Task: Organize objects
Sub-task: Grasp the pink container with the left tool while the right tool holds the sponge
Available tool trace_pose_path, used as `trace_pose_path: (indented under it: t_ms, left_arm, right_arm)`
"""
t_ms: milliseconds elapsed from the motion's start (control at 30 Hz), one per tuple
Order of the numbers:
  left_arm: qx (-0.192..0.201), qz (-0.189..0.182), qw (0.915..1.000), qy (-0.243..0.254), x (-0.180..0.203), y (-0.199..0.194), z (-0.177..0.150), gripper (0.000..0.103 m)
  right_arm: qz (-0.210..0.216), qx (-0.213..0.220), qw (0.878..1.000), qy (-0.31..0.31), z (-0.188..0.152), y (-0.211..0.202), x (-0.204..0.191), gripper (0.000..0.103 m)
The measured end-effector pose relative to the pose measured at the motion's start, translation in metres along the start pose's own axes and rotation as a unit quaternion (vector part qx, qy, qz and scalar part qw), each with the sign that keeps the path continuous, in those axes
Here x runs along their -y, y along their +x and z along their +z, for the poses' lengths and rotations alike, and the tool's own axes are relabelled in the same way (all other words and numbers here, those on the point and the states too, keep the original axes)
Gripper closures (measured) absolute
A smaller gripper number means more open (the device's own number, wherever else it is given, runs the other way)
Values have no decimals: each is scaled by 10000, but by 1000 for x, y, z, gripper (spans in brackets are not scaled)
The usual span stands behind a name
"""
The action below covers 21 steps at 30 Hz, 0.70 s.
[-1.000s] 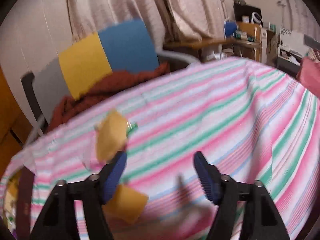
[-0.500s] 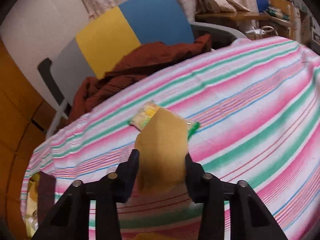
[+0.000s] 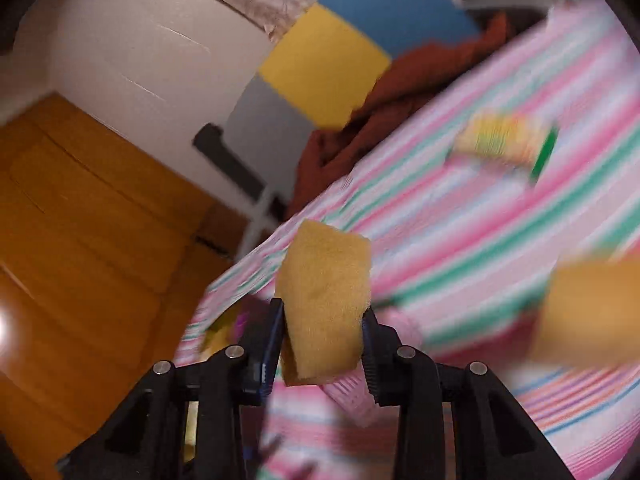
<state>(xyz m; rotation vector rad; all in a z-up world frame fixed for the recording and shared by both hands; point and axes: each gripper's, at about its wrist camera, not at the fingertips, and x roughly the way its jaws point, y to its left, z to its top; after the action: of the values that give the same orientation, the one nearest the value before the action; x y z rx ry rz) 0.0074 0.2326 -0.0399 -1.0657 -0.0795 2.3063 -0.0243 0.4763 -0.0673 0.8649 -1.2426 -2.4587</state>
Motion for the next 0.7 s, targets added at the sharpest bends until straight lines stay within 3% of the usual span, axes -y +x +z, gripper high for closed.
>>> trace_pose_path:
  t_ms: [167, 367, 467, 700]
  left_arm:
    - [-82, -136, 9997, 193, 11, 18, 8, 35]
    - [-343, -367, 9970, 584, 38, 63, 24, 32]
    - [-345, -455, 9975, 426, 42, 77, 31, 32]
    - [-360, -229, 9984, 371, 44, 97, 41, 32]
  right_arm:
    - [462, 51, 9965, 692, -14, -1, 23, 67]
    - [189, 272, 9976, 611, -11, -19, 25, 67]
    - [58, 381, 9975, 590, -7, -30, 27, 68]
    - [25, 479, 9965, 679, -4, -43, 35, 68]
